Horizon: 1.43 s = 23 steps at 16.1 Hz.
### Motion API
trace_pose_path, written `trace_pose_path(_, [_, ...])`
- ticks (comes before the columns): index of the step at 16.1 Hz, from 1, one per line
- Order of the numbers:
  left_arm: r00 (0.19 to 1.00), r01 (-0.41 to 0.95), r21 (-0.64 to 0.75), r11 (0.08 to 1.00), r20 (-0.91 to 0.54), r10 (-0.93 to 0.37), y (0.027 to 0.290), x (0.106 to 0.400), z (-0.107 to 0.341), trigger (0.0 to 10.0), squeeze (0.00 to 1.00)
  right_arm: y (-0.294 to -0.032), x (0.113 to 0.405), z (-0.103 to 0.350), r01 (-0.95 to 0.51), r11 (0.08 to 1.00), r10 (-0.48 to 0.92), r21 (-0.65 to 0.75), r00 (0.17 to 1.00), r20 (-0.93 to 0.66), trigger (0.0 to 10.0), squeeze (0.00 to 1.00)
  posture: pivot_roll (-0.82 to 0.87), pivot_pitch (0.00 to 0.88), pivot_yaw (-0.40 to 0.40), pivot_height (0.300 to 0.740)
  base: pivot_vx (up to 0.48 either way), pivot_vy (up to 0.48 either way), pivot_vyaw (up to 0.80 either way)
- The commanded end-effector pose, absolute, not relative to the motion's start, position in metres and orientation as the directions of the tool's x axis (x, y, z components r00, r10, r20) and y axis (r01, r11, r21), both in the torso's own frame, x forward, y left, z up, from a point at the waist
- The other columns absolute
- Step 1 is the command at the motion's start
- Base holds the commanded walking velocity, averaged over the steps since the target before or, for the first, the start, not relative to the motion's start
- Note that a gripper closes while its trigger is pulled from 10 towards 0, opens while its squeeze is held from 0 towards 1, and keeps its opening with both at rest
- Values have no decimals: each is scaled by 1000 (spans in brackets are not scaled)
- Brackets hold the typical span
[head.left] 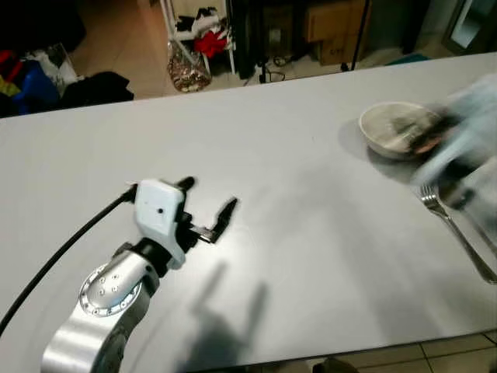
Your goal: Setting the table
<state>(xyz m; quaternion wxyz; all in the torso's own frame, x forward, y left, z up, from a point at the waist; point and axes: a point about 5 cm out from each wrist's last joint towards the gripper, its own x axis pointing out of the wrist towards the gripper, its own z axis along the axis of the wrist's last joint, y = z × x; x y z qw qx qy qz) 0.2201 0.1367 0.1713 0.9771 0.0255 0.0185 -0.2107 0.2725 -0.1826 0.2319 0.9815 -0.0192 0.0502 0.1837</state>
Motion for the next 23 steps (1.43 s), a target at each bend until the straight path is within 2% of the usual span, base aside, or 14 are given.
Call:
trace_pose_path(1, [944,330,69,941,-35,-328,142,217,172,10000,0,-157,262,236,-417,908,416,-30,909,-33,10000,0,-130,12,120,740,0,0,800])
trace_pose_path(4, [982,182,69,981,-71,-177,148,209,162,10000,0,-142,259,210,-399,917,400,26,916,-32,10000,0,-115,7,108,740,0,0,800])
trace_pose_path(8, [993,101,148,984,-77,-90,154,205,154,10000,0,-145,256,179,-349,937,349,25,931,-107,10000,0,-91,10,86,740,0,0,800])
trace_pose_path(16, [996,86,151,985,-53,-79,153,203,154,10000,0,-136,249,167,-398,917,395,-5,912,-108,10000,0,-87,28,79,740,0,0,800])
trace_pose_path(23, [997,56,144,988,-56,-49,152,198,153,10000,0,-130,247,156,-470,882,469,32,870,-150,10000,0,-69,33,45,740,0,0,800])
